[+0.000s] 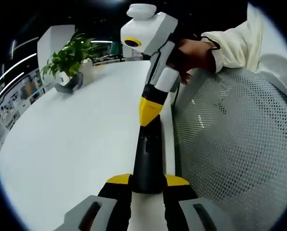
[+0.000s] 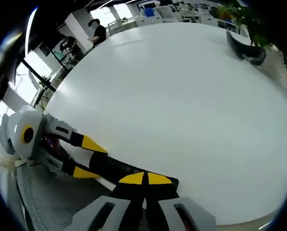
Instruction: Press the specified remote control buttons in sequence, fully releasing each button before pressing the next.
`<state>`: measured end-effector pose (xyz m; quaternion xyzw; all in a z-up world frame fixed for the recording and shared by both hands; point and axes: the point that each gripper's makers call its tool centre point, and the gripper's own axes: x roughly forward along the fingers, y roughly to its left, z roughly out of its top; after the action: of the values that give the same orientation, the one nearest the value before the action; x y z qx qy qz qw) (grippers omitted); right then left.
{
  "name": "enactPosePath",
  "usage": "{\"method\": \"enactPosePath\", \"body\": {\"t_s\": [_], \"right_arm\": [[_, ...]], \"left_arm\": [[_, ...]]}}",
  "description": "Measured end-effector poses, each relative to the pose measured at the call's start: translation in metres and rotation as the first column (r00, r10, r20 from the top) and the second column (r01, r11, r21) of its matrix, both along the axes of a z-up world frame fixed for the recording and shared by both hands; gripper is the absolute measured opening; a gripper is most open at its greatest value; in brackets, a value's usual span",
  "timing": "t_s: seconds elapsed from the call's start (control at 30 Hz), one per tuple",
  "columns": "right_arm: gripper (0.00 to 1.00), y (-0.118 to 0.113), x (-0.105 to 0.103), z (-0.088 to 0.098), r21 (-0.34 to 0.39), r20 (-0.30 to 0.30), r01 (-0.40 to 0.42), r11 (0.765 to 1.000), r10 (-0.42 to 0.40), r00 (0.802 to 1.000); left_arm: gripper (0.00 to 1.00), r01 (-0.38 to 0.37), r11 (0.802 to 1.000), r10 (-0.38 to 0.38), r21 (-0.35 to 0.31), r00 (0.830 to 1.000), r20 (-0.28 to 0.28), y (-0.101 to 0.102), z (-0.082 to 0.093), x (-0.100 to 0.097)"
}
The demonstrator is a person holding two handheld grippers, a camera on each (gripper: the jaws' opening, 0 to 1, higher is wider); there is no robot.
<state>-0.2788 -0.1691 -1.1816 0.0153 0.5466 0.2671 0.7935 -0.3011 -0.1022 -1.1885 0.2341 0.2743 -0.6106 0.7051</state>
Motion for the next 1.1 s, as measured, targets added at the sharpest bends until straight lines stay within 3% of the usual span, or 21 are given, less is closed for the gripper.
{"method": "enactPosePath", "body": {"t_s": [0.1,0.17,0.2,0.7,0.93,1.1], "right_arm": [[0.00,0.0014,0.0012,0.0006,-0.002,0.017,-0.013,1.000,0.013,1.000],[0.00,0.0025,-0.0019,-0.0030,-0.002,-0.005,-0.012,1.000,0.012,1.000],[0.00,0.0028,0.0013,-0.0007,0.000,0.023,-0.018,1.000,0.018,1.000],[0.00,0.0044,-0.0002,-0.0025,-0.076,0.082,-0.111,0.991,0.117,0.990],[0.00,0.0034,0.0007,-0.0025,-0.067,0.080,-0.100,0.993,0.105,0.991],[0.00,0.0012,0.0015,-0.0011,-0.015,0.039,-0.043,0.999,0.044,0.998]], "left_arm": [[0.24,0.000,1.000,0.000,-0.001,1.000,0.001,0.0002,-0.0003,-0.0002],[0.24,0.001,1.000,-0.001,0.000,1.000,0.002,0.0001,-0.0003,-0.0004],[0.24,0.000,1.000,0.000,0.000,1.000,0.003,0.0002,-0.0003,-0.0002],[0.24,-0.003,1.000,0.003,-0.006,1.000,0.000,-0.0005,-0.0008,-0.0001],[0.24,-0.002,1.000,0.002,-0.010,1.000,0.001,-0.0015,-0.0015,0.0003],[0.24,0.000,1.000,0.000,-0.014,1.000,0.002,-0.0019,-0.0014,0.0005]]}}
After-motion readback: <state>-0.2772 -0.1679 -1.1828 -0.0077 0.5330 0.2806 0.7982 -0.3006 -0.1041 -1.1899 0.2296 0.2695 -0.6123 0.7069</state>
